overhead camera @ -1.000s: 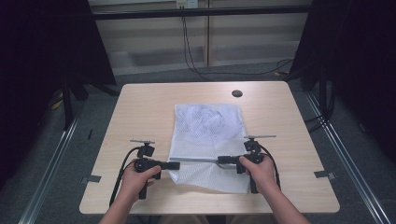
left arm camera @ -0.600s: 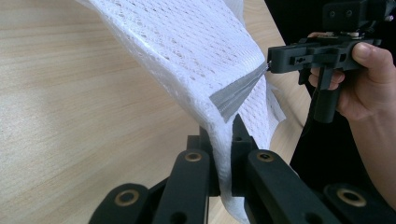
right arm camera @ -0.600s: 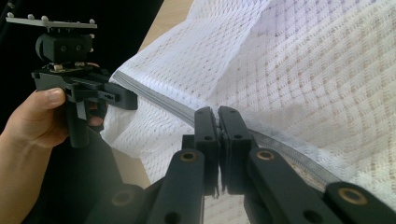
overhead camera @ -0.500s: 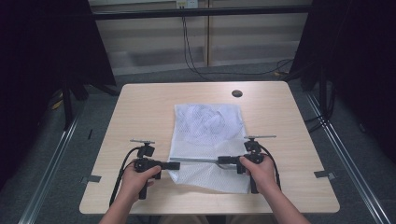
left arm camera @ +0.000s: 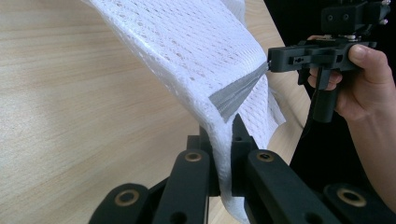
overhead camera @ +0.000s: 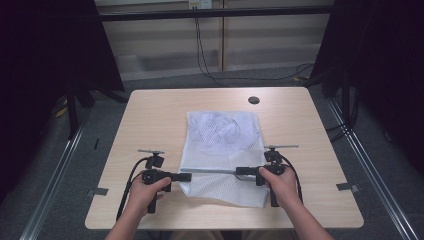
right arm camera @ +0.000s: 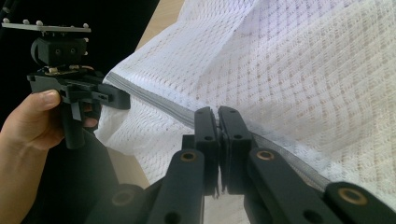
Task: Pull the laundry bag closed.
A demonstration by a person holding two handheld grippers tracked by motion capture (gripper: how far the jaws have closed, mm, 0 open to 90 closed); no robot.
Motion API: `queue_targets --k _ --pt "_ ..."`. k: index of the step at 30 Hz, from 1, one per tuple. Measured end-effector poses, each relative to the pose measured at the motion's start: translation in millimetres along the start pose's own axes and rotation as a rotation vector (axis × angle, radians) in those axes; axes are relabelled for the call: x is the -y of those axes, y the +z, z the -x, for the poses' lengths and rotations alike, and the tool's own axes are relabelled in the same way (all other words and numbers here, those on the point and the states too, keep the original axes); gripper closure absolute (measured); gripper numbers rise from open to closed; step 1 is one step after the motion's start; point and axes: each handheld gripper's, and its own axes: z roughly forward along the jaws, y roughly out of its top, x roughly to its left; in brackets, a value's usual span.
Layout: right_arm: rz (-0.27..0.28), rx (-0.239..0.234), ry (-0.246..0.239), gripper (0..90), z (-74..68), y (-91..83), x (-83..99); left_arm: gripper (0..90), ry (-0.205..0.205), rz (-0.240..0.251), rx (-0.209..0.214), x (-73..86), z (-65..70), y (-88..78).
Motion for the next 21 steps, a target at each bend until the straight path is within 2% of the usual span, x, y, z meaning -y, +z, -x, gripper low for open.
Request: queue_targets --k 8,10,12,19,21 --pt "-0.006 -0.005 0.009 87.3 2.5 -0.8 -0.3 88.9 -0.001 -0.002 0.001 0.1 0.7 0.4" --pt "-0.011 0.008 0.01 87.3 3.3 -1.9 -0.2 89.0 -0.01 0.008 0.0 0.0 0.4 -0.6" --pt "-0.004 0.0 0.022 87.2 5.1 -3.7 -0.4 88.9 -0.01 0.005 0.004 0.2 0.2 -0.7" --pt "-0.003 -0.006 0.017 87.2 5.9 -4.6 -0.7 89.0 -0.026 0.01 0.009 0.3 0.9 0.2" --pt "-0.001 -0.009 0.02 87.2 6.1 -5.2 -1.1 89.0 -0.02 0.006 0.007 0.3 0.6 0.1"
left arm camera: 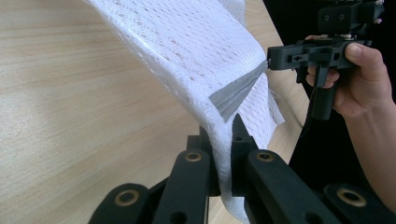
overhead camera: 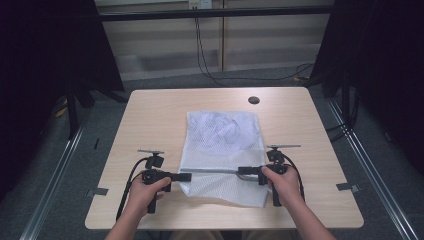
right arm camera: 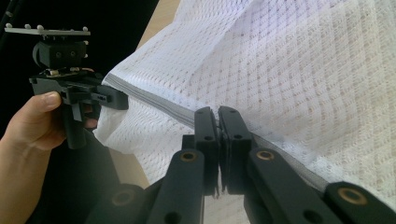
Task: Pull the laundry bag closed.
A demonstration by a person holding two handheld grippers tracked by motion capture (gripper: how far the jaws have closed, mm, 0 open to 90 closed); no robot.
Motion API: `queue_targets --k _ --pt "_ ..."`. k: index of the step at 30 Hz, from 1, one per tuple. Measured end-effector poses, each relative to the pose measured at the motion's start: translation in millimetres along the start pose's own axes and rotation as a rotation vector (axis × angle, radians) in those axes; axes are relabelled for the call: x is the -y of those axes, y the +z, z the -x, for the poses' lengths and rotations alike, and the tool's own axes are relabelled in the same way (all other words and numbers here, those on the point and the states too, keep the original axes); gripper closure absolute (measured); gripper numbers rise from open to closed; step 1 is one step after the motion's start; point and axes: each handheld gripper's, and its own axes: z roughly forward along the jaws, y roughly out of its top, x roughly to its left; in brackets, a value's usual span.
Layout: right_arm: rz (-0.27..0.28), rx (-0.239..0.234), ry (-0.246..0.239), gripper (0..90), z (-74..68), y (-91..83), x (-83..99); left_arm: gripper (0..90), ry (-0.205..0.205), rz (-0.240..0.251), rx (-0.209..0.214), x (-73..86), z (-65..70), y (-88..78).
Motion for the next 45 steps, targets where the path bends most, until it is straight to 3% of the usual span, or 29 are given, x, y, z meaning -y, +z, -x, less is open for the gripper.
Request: queue_targets --k 35,45 --pt "0.008 0.0 0.043 87.2 9.9 -9.2 -1.0 89.0 0.007 0.003 -0.003 -0.5 -1.8 -1.5" --pt "0.009 0.001 0.036 87.2 10.8 -9.0 -1.0 89.0 0.0 0.003 -0.001 -0.4 -1.7 -1.4"
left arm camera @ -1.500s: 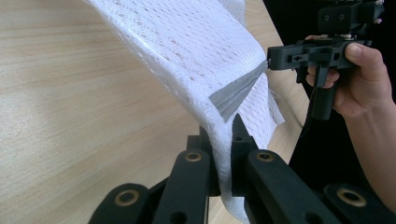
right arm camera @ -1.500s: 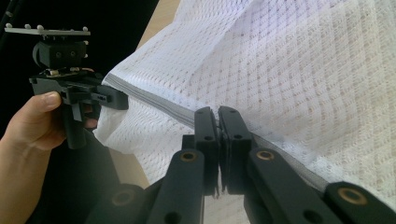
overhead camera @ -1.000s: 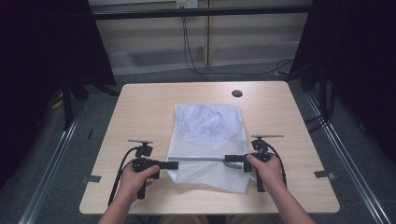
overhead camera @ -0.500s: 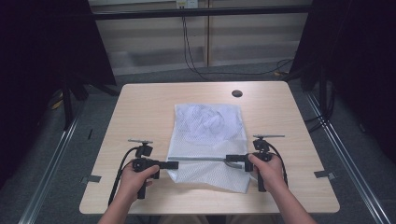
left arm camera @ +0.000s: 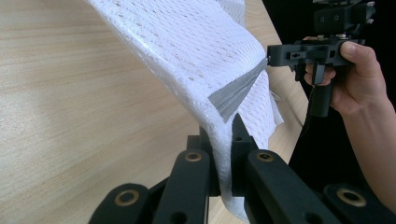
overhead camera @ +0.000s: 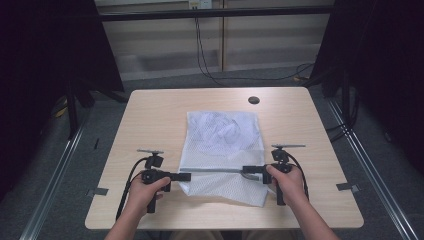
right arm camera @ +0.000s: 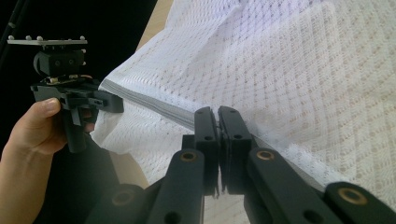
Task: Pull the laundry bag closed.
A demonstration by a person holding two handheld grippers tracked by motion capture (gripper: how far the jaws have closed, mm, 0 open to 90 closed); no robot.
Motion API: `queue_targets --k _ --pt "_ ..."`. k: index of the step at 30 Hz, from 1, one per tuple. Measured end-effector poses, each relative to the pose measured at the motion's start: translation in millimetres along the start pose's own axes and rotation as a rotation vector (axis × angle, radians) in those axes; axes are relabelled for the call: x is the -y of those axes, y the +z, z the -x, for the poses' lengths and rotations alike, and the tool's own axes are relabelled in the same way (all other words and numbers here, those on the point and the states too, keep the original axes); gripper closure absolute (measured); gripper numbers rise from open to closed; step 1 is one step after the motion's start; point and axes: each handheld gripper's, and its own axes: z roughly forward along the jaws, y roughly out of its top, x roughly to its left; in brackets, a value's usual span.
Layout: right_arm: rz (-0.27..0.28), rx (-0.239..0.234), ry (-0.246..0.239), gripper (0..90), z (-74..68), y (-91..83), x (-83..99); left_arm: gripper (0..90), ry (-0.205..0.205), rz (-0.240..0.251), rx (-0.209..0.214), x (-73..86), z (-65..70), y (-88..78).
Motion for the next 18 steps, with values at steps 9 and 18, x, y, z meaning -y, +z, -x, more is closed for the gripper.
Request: queue_targets --k 9,18 --pt "0.0 0.003 -0.005 87.3 -0.1 0.5 0.3 89.0 0.001 -0.008 -0.005 0.0 -0.3 -0.1" --pt "-0.001 0.016 -0.005 87.3 1.1 -1.2 0.4 89.0 -0.009 0.009 -0.005 0.2 -1.5 -2.4"
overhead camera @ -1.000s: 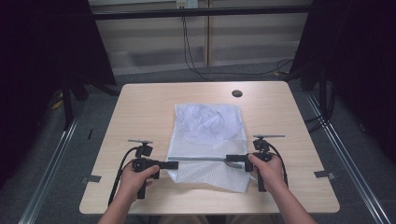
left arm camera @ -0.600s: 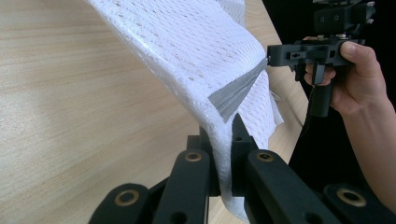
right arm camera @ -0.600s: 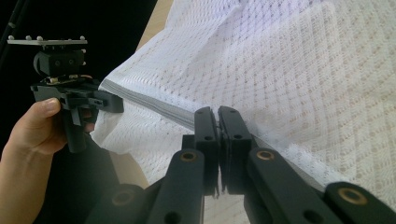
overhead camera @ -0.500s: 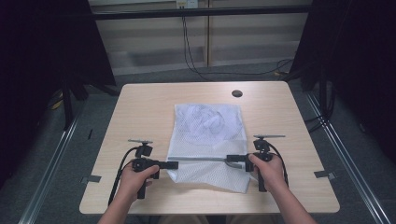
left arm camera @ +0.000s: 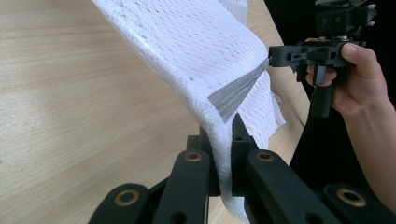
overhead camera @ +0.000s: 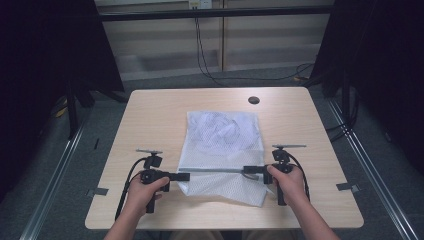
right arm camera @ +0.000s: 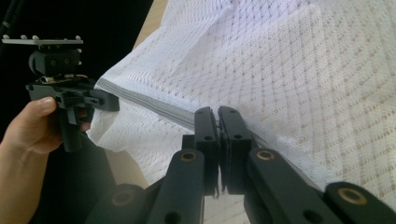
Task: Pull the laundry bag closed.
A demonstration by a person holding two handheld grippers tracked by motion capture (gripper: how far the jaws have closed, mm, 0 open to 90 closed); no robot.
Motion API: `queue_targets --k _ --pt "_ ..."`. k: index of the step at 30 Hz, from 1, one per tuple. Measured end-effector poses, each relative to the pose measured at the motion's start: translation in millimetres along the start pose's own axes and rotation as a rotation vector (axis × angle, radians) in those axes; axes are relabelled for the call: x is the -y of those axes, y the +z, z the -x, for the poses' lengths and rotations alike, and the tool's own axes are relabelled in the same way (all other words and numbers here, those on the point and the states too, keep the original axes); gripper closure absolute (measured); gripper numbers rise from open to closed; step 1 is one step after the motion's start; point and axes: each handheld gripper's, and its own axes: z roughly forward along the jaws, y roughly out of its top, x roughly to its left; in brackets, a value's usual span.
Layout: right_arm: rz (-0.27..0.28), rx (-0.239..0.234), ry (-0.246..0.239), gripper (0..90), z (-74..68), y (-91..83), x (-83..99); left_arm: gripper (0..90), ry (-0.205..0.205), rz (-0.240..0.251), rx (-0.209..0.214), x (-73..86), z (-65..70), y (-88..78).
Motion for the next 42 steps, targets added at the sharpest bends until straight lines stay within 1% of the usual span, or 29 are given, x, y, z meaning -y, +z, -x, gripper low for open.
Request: queue_targets --k 2,3,8,12,13,14,15,16,20,21,22,23,27,28,30,31,32,33,35,37,39,40,42 --pt "-0.004 -0.001 0.003 87.3 -0.1 0.2 0.1 88.9 0.012 -0.008 -0.003 -0.3 -1.0 -0.8" --pt "-0.004 -0.002 0.004 87.3 0.0 0.2 0.1 89.0 -0.001 -0.002 0.002 -0.1 -0.1 -0.2" --pt "0.002 -0.008 0.002 87.2 1.5 -0.6 -0.6 89.0 0.006 -0.01 0.002 -0.4 -0.6 -0.2" --pt "0.003 -0.002 0.003 87.2 2.4 -1.4 -0.8 89.0 0.009 -0.011 -0.001 -0.8 -1.4 -0.7" --pt "0.0 -0.003 0.012 87.3 2.7 -2.3 -0.7 89.0 0.005 -0.01 -0.001 -0.8 -1.4 -0.8" --pt "0.006 -0.002 0.011 87.2 3.6 -2.7 -0.6 89.0 0.003 -0.013 0.002 -0.9 -1.3 -0.8" --pt "0.006 -0.008 0.015 87.3 4.5 -3.5 -0.4 89.0 0.009 -0.011 0.0 -1.0 -1.6 -0.8" --pt "0.007 -0.001 0.011 87.2 4.8 -4.0 -0.3 89.0 0.009 -0.012 0.001 -1.2 -1.8 -0.8" --pt "0.007 0.004 0.012 87.2 4.5 -4.2 0.6 89.0 0.006 -0.013 0.003 -1.6 -1.8 -1.0" --pt "0.006 0.005 0.012 87.3 4.3 -4.3 0.7 89.0 -0.002 -0.011 0.005 -1.5 -1.3 -1.0" --pt "0.008 0.004 0.012 87.2 4.4 -4.3 0.8 89.0 -0.001 -0.012 0.005 -1.5 -1.4 -0.9" --pt "0.007 0.003 0.012 87.3 4.3 -4.6 0.8 89.0 0.008 -0.013 0.004 -1.7 -2.1 -0.9" --pt "0.009 -0.005 0.009 87.2 5.0 -5.3 0.6 89.0 0.007 -0.014 0.004 -1.7 -2.0 -0.9" --pt "0.007 -0.005 0.015 87.2 4.8 -5.5 0.6 89.0 0.01 -0.016 0.003 -1.8 -2.2 -0.9" --pt "0.005 -0.006 0.013 87.2 5.1 -5.4 0.6 89.0 -0.001 -0.014 0.003 -1.6 -1.6 -1.0" --pt "0.001 0.003 0.013 87.2 5.2 -5.5 0.6 89.0 -0.003 -0.012 0.003 -1.6 -1.8 -1.2" --pt "0.006 0.008 0.008 87.2 6.1 -5.6 0.6 89.0 -0.016 0.0 0.006 -1.4 -1.3 -1.2" --pt "0.007 0.011 0.009 87.2 6.7 -6.1 0.5 89.0 -0.004 -0.002 0.001 -1.7 -2.4 -2.2" --pt "0.01 0.005 0.014 87.2 7.2 -6.7 0.5 89.0 -0.003 -0.007 0.002 -1.6 -2.7 -2.3" --pt "0.008 0.009 0.012 87.2 6.7 -6.6 0.4 89.0 -0.01 -0.004 0.005 -1.6 -2.5 -2.1" --pt "0.008 0.006 0.013 87.2 7.0 -6.5 0.7 89.0 -0.007 -0.007 0.004 -1.8 -2.7 -2.2" --pt "0.005 0.006 0.017 87.3 6.7 -7.0 1.0 89.0 0.005 -0.012 0.001 -2.2 -3.3 -2.4" --pt "0.005 0.018 0.004 87.2 6.9 -8.3 1.3 89.0 -0.003 -0.004 0.0 -2.5 -3.2 -2.3"
